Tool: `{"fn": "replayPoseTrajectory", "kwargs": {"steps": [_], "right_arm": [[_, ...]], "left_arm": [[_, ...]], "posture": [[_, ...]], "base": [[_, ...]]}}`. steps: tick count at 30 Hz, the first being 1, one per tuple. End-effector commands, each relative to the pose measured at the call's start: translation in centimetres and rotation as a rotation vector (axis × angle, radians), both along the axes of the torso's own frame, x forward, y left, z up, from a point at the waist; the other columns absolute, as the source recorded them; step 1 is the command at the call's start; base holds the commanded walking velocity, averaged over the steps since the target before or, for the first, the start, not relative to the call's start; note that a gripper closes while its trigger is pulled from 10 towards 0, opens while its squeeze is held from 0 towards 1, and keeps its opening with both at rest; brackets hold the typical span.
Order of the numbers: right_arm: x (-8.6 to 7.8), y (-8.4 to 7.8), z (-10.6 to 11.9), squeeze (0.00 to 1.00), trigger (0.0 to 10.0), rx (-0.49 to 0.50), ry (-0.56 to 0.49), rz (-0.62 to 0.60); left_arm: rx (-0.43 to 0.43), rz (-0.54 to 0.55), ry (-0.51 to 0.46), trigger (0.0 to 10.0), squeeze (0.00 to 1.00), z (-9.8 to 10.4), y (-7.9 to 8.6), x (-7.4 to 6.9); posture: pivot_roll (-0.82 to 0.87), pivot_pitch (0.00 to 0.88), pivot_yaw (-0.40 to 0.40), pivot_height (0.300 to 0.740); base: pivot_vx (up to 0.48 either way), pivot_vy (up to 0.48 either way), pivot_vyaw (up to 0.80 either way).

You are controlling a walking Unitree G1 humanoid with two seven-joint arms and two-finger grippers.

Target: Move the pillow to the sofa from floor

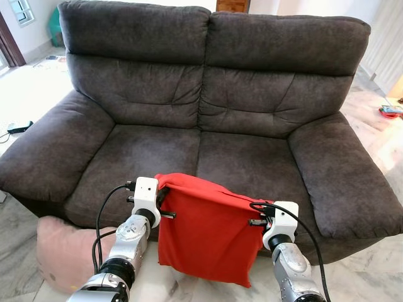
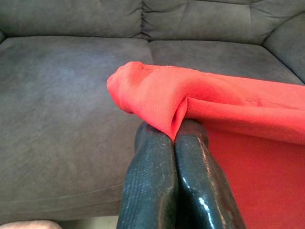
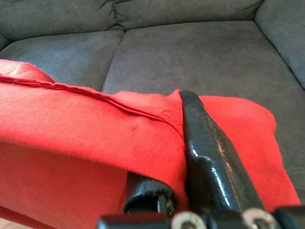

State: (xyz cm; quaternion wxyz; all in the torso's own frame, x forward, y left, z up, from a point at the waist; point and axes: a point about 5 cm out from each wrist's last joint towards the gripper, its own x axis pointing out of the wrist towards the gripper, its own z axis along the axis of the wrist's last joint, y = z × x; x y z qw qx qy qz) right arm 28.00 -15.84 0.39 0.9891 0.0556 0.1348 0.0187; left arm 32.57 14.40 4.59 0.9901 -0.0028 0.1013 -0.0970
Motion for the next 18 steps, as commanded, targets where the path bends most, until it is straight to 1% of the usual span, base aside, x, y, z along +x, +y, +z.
{"fn": "replayPoseTrajectory", "kwargs": {"steps": [1, 18], "right_arm": [[0.8, -1.91, 1.29, 0.0, 10.0, -0.005, -0.067, -0.073], [0.69, -2.12, 0.95, 0.0, 10.0, -0.004, -0.053, -0.074]], "left_arm": [[-0.002, 0.035, -0.055, 10.0, 0.0, 1.1, 0.54, 0.59], [-0.004, 0.035, -0.056, 10.0, 0.0, 1.1, 0.5, 0.59]], "posture": [[-0.02, 0.0, -0.045, 0.74], [-0.02, 0.0, -0.047, 0.74]], "base": [[0.0, -0.349, 0.0], [0.0, -0.354, 0.0]]}}
